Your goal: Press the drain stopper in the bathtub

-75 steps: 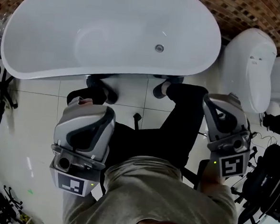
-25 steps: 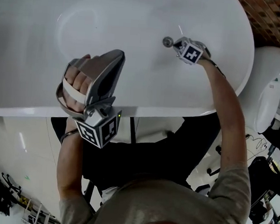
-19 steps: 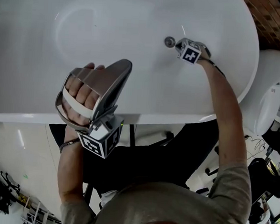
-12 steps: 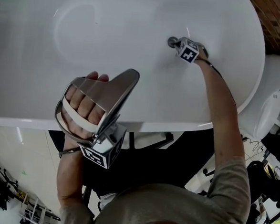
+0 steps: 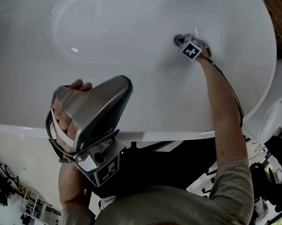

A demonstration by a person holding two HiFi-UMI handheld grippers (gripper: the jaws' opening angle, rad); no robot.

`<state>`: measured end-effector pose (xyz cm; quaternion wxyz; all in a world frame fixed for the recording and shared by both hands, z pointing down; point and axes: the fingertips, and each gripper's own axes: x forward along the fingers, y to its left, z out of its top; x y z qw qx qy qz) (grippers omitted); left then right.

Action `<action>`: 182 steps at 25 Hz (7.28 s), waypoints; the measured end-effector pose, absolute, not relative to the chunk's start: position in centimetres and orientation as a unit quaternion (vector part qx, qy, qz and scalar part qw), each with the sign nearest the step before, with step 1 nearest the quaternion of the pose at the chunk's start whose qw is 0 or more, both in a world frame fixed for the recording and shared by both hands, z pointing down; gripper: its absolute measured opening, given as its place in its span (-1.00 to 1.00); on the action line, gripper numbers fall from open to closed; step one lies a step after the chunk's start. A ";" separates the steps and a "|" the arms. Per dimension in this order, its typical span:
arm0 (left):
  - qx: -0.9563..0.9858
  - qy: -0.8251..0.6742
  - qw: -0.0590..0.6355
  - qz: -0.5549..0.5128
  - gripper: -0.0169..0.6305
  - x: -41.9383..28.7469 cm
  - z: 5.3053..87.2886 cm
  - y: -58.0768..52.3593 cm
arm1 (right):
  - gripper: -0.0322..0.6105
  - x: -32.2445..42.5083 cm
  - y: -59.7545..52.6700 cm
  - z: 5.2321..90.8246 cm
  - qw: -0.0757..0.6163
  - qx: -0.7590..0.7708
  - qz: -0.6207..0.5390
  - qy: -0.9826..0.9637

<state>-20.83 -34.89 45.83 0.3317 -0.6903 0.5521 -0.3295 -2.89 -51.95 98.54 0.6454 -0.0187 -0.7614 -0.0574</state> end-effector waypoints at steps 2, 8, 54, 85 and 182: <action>-0.692 0.576 0.304 -0.311 -0.94 -22.2 45.5 -35.0 | -0.87 -3.3 -52.1 98.3 0.638 -0.012 -0.054 -0.768; -0.732 0.601 0.165 -0.276 -0.94 -24.7 48.0 -36.2 | -0.88 -2.9 -52.3 98.7 0.634 -0.010 -0.049 -0.772; -0.723 0.642 -0.094 -0.238 -0.94 -29.9 55.9 -37.1 | -0.90 3.8 -42.4 80.7 0.664 -0.098 -0.022 -0.741; -0.763 0.572 0.301 -0.023 -0.94 -18.6 22.4 -20.3 | -0.90 4.9 -26.7 24.1 0.035 0.258 -0.252 -0.932; -0.784 0.435 0.443 0.014 -0.94 -1.3 11.4 7.0 | -0.90 8.1 7.7 12.8 -0.046 0.164 -0.581 -0.796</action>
